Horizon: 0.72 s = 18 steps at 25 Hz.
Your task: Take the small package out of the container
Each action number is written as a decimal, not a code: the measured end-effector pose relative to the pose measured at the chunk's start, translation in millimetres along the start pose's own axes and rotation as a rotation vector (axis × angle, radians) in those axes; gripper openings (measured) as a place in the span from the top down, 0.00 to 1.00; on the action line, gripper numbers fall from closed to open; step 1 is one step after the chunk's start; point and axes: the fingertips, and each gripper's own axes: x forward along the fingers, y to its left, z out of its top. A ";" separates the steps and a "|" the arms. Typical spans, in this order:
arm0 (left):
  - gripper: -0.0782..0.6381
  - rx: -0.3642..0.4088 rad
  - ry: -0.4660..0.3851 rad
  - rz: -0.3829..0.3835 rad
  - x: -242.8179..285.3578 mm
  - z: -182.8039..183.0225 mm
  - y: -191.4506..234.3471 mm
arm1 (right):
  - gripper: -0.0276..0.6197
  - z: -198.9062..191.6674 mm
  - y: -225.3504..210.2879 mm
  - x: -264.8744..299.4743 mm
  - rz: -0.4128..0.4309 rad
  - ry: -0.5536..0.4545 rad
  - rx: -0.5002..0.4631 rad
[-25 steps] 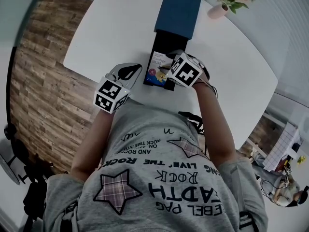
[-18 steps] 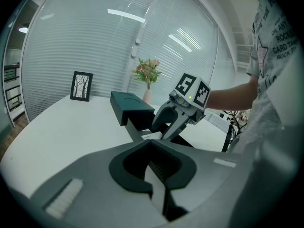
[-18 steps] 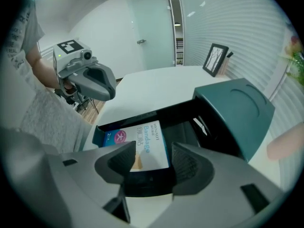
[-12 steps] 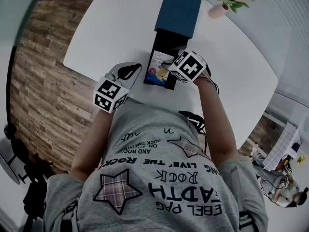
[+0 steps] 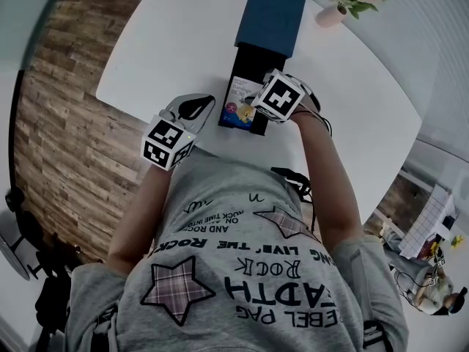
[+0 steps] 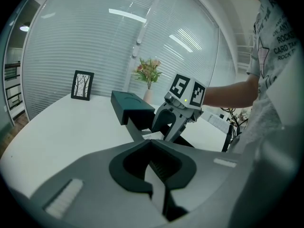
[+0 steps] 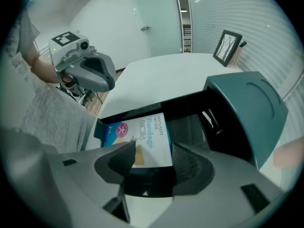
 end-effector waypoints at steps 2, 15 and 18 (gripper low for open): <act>0.88 -0.001 0.000 0.001 0.4 -0.1 0.0 | 0.63 3.0 0.4 -0.8 -0.003 -0.003 -0.012; 0.88 0.003 -0.016 -0.105 12.7 14.9 -5.2 | 0.64 18.0 11.0 -37.4 -0.020 -0.092 -0.014; 0.87 0.019 -0.007 -0.104 15.8 18.4 -2.7 | 0.64 21.9 19.1 -46.5 -0.028 -0.113 -0.021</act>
